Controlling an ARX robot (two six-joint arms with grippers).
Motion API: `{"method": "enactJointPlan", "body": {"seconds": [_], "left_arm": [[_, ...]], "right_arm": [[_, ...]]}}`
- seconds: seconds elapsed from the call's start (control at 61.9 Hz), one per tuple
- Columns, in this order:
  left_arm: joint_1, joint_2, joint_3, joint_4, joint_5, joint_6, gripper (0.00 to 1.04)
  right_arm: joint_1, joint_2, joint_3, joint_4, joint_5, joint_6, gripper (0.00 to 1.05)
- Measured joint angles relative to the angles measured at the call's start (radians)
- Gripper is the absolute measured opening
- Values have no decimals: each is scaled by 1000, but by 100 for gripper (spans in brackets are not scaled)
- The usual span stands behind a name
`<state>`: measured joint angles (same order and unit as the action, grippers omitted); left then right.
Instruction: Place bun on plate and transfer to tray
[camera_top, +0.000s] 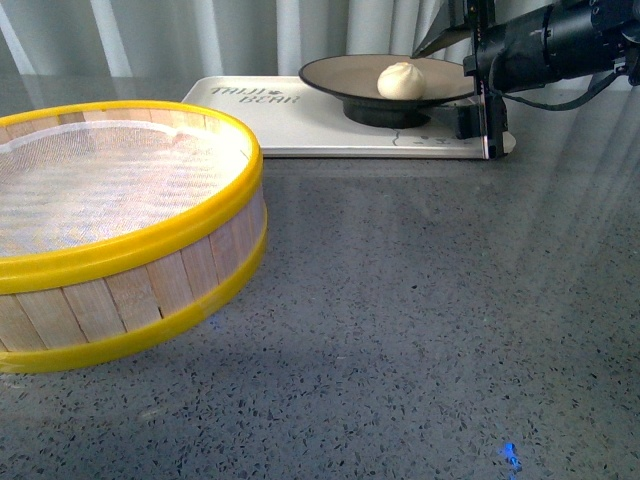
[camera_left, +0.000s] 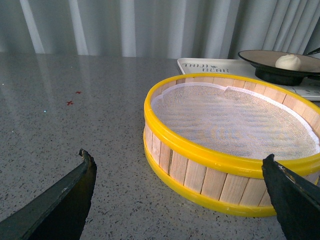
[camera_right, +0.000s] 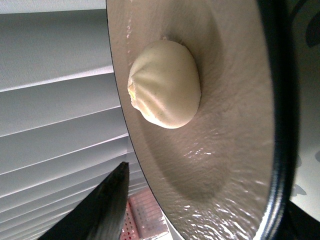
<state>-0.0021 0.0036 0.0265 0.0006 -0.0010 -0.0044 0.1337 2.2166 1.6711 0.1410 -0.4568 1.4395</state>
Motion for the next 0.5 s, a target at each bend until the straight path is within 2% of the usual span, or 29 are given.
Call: {"method": "enactJointPlan", "body": {"seconds": [0.048,0.065,0.178,0.501], "left_arm": [[0,0,0,0,0,0,98],[0,0,0,0,0,0,98],[0,0,0,0,0,0,98],[0,0,0,0,0,0,98]], "right_arm": [[0,0,0,2,-2,2,73],[1,-1,-3,3,-2,5,80],[4,-21,-27,5,5,12,97],[17,-167,-248,89,57,21,96]]}}
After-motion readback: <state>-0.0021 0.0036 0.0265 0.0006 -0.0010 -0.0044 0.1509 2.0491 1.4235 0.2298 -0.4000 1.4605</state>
